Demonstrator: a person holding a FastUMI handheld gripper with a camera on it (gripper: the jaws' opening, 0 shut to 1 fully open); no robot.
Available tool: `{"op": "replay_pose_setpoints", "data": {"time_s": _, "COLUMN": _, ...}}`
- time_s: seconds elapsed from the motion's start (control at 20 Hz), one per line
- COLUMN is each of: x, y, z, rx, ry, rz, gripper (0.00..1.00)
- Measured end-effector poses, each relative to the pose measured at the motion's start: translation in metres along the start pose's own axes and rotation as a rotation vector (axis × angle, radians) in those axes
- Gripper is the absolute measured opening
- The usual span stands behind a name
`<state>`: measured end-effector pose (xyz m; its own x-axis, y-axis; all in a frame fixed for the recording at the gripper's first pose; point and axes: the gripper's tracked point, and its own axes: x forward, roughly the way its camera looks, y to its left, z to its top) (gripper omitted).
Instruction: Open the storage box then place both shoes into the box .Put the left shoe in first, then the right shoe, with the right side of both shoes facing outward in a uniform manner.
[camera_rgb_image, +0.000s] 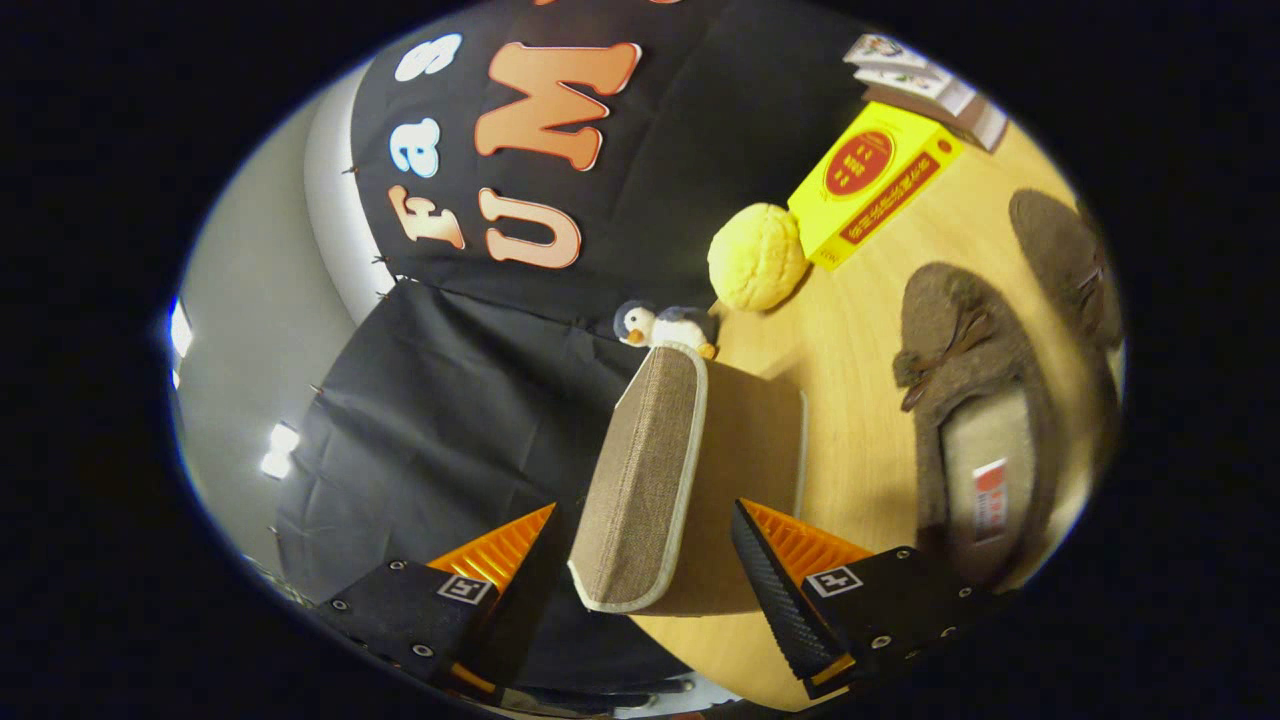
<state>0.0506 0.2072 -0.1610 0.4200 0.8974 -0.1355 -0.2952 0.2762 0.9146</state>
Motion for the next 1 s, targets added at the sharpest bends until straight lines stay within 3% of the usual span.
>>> {"op": "replay_pose_setpoints", "data": {"time_s": 0.35, "x": 0.039, "y": -0.009, "z": -0.034, "rx": 0.086, "ry": 0.131, "rz": 0.067, "gripper": 0.97}}
{"op": "replay_pose_setpoints", "data": {"time_s": 1.0, "x": 0.05, "y": 0.003, "z": -0.03, "rx": 0.156, "ry": 0.144, "rz": 0.179, "gripper": 0.96}}
